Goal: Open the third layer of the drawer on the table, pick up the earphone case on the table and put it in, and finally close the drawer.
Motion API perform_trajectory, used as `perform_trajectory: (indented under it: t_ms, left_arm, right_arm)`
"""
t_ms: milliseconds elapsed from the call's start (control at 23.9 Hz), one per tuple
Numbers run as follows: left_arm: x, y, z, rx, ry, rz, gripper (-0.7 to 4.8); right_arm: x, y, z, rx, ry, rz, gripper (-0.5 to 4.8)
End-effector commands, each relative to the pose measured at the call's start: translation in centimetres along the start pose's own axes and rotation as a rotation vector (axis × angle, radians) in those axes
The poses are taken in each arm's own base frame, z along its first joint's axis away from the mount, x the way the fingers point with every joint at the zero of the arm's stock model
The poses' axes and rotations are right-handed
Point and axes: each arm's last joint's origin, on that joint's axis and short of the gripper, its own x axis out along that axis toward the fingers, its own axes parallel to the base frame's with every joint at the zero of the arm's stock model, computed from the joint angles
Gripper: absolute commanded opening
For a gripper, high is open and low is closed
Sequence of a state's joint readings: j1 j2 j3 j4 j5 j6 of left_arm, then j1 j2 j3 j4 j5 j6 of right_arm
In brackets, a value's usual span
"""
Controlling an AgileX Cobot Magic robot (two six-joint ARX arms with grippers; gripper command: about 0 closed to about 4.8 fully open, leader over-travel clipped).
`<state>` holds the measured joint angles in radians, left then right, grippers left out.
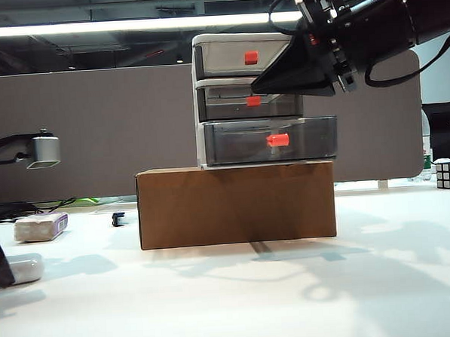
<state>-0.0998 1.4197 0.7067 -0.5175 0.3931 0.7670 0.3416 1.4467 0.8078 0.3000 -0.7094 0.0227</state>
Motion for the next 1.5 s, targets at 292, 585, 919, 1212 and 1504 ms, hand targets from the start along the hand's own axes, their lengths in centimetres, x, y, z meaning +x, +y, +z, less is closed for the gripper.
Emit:
perform_trajectory:
  t_ms: [292, 585, 919, 1212, 1504]
  left_arm:
    - [0.4, 0.2, 0.0, 0.013, -0.01, 0.0, 3.36]
    - [1.2, 0.3, -0.4, -0.007, 0.024, -0.034, 2.96]
    - [1.2, 0.2, -0.4, -0.017, 0.031, -0.058, 0.78]
    - [-1.7, -1.3, 1.8, 0.084, -0.091, -0.013, 0.43]
    - [-3.6, -2.8, 4.8, 0.12, -0.164, 0.096, 1.41]
  right_arm:
    - [-0.1, 0.0, 0.5, -0.021, -0.024, -0.001, -0.05]
    - [-0.1, 0.0, 0.5, -0.02, -0.024, -0.002, -0.05]
    - [-0.2, 0.0, 0.5, -0.019, -0.024, -0.003, -0.05]
    - [-0.2, 0.0, 0.5, -0.02, -0.024, -0.003, -0.05]
    - [-0.2, 0.0, 0.5, -0.021, -0.024, 0.005, -0.05]
